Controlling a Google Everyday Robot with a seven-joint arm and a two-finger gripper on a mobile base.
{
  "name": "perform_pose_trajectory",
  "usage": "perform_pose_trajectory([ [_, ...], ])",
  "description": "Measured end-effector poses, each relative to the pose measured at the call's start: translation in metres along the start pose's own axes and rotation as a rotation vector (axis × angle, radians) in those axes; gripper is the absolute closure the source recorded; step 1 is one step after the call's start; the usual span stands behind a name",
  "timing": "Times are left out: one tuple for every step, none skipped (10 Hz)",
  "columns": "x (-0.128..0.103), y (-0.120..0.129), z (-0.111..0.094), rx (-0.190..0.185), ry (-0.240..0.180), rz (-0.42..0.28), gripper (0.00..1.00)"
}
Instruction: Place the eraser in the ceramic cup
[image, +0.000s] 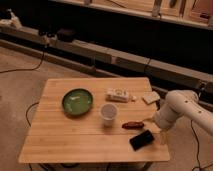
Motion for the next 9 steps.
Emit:
perform_pose_trajectory([
  [-0.003,0.008,0.001,-0.028,0.005,0.009,0.2],
  [-0.006,0.019,0.003,-0.061,0.017,0.023,0.2],
  [-0.005,0.026,0.004,-0.08,0.031,0.034,0.2],
  [-0.004,0.033,0.007,-0.1,0.05,0.046,0.2],
  [-0.004,0.037,0.011,-0.113,0.068,0.053,0.2],
  [-0.005,0.036,0.015,-0.111,0.073,0.051,0.2],
  [-0.006,0.035,0.022,-0.103,0.071,0.046,0.2],
  [-0.008,0.032,0.028,-0.086,0.062,0.039,0.2],
  [-0.009,0.03,0.032,-0.073,0.05,0.03,0.2],
])
